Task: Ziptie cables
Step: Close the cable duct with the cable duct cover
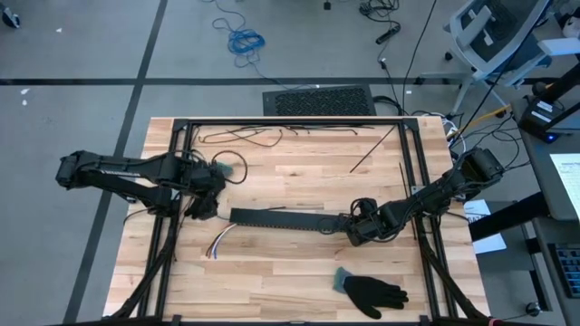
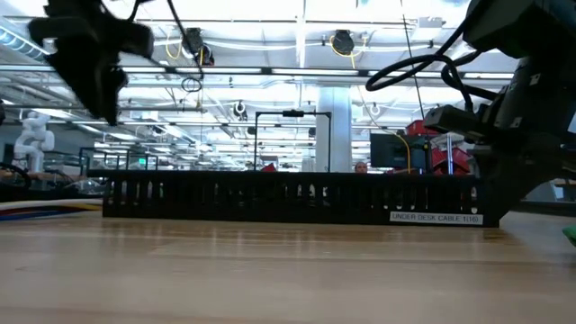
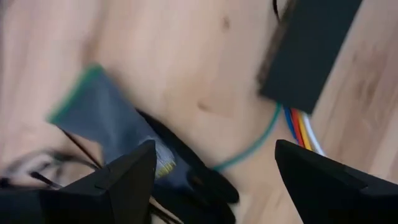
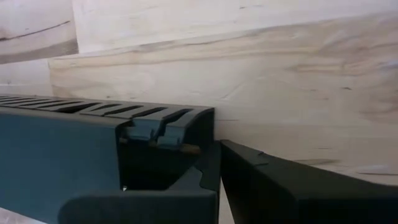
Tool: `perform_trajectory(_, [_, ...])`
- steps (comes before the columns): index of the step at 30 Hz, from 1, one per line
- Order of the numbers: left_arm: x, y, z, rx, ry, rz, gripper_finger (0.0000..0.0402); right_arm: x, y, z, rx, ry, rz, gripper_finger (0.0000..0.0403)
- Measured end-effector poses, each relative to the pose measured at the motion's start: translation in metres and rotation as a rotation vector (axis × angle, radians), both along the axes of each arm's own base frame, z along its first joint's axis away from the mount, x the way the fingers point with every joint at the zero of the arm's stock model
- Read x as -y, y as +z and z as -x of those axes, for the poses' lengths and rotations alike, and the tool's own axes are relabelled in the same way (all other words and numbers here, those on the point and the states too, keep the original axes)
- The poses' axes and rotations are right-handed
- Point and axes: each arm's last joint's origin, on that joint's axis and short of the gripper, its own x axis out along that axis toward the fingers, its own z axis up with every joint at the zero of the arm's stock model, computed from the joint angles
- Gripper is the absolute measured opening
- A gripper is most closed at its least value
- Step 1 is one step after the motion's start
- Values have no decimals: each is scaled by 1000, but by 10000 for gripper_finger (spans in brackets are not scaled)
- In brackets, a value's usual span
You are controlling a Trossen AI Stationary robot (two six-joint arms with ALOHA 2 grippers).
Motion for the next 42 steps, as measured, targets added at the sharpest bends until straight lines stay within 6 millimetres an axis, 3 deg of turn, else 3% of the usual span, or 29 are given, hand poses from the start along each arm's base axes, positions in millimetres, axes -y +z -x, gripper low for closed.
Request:
perform_trajectory(5, [5, -26, 5, -83, -25, 108, 320, 0, 0, 0, -2, 3, -1, 0])
perform_trajectory(8, [8, -38, 1, -27, -50, 127, 320, 0, 0, 0, -4, 5, -1, 0])
perform_trajectory(16, [9, -49, -13, -35, -68, 100, 320, 0, 0, 0, -8, 13, 1, 0])
perform_trajectory(28, [11, -86, -42, -176, -59, 90, 320, 0, 0, -1, 10, 12, 4, 0])
perform_trajectory(37, [11, -87, -46, -178, -59, 88, 320, -1, 0, -1, 16, 14, 4, 0])
perform_trajectory(42, [11, -82, -56, -86, -65, 74, 320, 0, 0, -1, 14, 16, 7, 0])
